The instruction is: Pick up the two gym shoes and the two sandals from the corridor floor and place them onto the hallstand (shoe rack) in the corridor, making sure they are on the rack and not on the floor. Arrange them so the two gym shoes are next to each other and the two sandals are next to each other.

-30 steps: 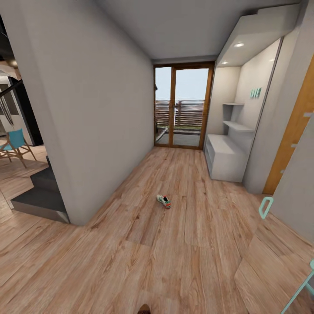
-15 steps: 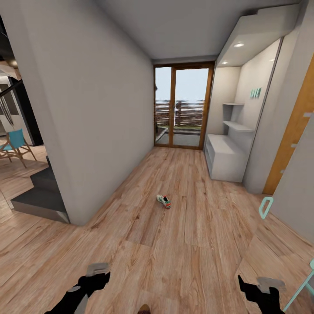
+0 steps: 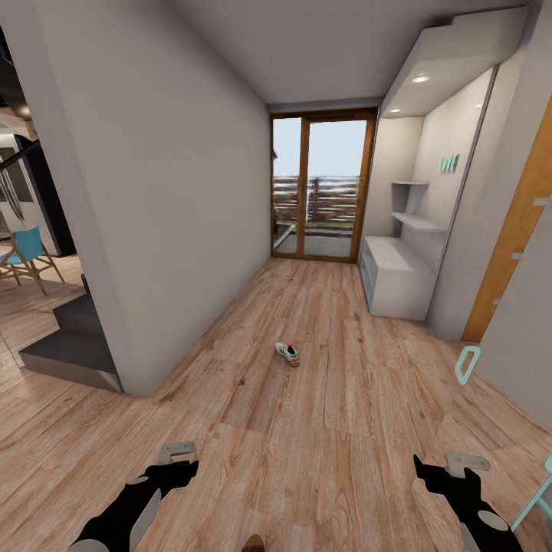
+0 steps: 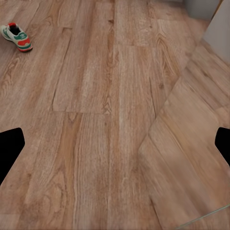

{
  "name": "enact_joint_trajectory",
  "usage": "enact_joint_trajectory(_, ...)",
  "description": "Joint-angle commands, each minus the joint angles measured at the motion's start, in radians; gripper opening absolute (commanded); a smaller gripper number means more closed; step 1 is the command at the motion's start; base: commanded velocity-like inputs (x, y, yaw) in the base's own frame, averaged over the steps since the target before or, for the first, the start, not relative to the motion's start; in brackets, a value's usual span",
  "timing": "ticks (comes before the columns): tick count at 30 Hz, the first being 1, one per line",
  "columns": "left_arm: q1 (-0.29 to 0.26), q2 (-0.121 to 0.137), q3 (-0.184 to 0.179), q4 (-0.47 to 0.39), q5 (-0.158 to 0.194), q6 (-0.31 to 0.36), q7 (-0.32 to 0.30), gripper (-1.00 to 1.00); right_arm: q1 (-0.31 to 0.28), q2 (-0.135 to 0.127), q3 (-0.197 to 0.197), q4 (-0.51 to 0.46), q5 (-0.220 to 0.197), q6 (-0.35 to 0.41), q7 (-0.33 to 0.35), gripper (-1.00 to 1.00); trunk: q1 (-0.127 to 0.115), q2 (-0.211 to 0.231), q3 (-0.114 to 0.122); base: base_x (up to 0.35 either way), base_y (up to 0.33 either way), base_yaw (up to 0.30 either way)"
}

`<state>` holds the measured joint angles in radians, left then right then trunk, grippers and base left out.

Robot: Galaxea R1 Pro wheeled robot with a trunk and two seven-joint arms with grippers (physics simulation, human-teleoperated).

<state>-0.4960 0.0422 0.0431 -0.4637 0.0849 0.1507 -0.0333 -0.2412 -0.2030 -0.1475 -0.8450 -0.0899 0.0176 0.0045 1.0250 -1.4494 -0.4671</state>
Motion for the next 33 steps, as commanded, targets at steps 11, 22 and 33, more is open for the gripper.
enact_joint_trajectory(11, -0.007, 0.01, -0.001, 0.002, 0.007, -0.015, -0.012, 1.0, -0.053, -0.008, 0.003, -0.009, -0.01, 0.087, 0.003, 1.0, 0.0, -0.001, -0.001, 0.0, 0.0, 0.0)
enact_joint_trajectory(22, -0.008, 0.004, -0.003, 0.004, 0.007, -0.02, -0.013, 1.0, -0.058, -0.009, 0.004, -0.014, -0.01, 0.094, 0.003, 1.0, 0.0, -0.001, -0.001, 0.0, 0.0, 0.0)
enact_joint_trajectory(33, -0.009, 0.009, -0.002, 0.005, 0.009, -0.023, -0.016, 1.0, -0.058, -0.009, 0.005, -0.015, -0.01, 0.095, 0.003, 1.0, 0.0, -0.001, -0.001, 0.0, 0.0, -0.254)
